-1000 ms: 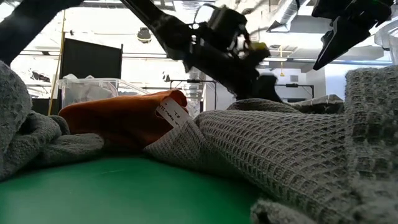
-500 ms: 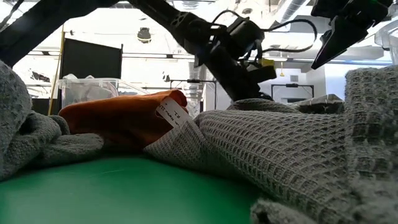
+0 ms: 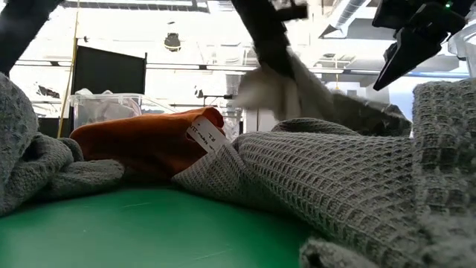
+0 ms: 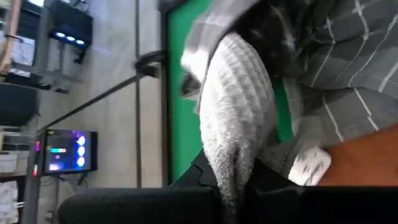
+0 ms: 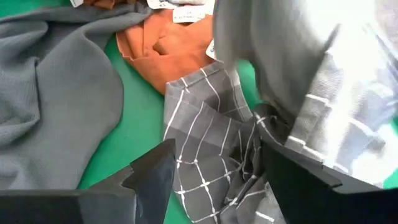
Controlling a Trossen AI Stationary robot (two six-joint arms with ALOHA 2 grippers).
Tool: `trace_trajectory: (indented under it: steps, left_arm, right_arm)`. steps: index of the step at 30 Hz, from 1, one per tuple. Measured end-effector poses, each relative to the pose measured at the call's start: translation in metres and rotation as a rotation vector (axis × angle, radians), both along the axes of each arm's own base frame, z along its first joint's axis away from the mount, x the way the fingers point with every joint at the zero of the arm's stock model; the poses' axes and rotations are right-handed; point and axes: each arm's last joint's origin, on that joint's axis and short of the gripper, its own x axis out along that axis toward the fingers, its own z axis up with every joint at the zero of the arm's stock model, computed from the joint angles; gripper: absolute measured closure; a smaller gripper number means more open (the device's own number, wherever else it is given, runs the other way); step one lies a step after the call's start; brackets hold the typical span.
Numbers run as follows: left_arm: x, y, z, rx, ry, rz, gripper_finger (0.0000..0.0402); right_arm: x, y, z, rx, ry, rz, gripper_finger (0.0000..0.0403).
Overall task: Sort towels by color in basket
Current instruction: Put the right light gray towel into the top transparent bin
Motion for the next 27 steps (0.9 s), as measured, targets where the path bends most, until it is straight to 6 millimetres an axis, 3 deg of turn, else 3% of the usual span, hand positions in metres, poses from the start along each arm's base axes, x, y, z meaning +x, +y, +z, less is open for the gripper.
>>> trace_trajectory:
  steps: [8, 16, 21, 27]
  left_arm:
    - [-0.094, -0.002, 0.098, 0.04, -0.072, 0.103, 0.04]
    - [-0.195, -0.006, 0.169, 0.05, -0.306, 0.258, 0.0401]
    - [-0.246, -0.007, 0.197, 0.089, -0.443, 0.351, 0.0401]
    - [-0.293, -0.007, 0.207, 0.173, -0.455, 0.466, 0.0401]
  right_arm:
    - [0.0, 0.0, 0.0, -0.001, 0.0, 0.001, 0.0132]
    - [0.003, 0.0, 0.003, -0.006, -0.037, 0.014, 0.0132]
    - [0.005, 0.001, 0.004, -0.004, -0.06, 0.015, 0.0132]
    - [0.006, 0.001, 0.005, -0.001, -0.071, 0.013, 0.0132]
